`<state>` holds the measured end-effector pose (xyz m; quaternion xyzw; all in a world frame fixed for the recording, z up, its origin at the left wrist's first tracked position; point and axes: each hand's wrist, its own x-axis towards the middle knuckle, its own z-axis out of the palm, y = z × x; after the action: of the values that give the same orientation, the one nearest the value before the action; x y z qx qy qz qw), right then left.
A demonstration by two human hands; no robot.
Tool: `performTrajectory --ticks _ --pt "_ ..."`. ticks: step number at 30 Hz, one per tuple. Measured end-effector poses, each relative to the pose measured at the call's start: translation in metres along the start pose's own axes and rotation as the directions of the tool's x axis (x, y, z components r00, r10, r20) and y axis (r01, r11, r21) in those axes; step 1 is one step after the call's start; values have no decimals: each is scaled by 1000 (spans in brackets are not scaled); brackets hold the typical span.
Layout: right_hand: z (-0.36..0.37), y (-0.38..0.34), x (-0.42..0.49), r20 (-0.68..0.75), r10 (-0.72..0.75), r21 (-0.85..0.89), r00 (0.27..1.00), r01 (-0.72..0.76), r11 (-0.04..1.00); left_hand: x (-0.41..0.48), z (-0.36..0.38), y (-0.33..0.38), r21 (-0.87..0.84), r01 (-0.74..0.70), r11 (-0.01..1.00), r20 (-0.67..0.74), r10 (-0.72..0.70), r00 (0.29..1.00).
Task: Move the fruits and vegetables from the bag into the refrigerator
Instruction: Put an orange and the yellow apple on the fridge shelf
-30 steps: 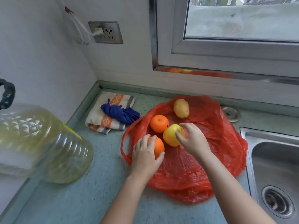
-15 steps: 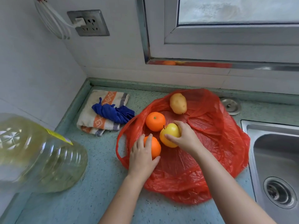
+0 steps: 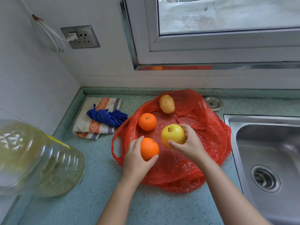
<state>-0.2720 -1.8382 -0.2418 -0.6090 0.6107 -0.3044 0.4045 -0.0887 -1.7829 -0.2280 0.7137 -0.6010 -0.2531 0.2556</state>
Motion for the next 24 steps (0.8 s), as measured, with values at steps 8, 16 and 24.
performTrajectory --ticks 8,16,24 --pt "-50 -22 -67 -302 -16 125 953 56 991 -27 -19 48 -314 -105 944 12 115 993" --pt "-66 -60 -179 -627 46 228 778 127 965 -69 -44 80 -623 -203 755 151 371 916" --pt "-49 -89 -288 -857 155 249 491 132 959 -118 -47 92 -749 -232 621 254 592 765"
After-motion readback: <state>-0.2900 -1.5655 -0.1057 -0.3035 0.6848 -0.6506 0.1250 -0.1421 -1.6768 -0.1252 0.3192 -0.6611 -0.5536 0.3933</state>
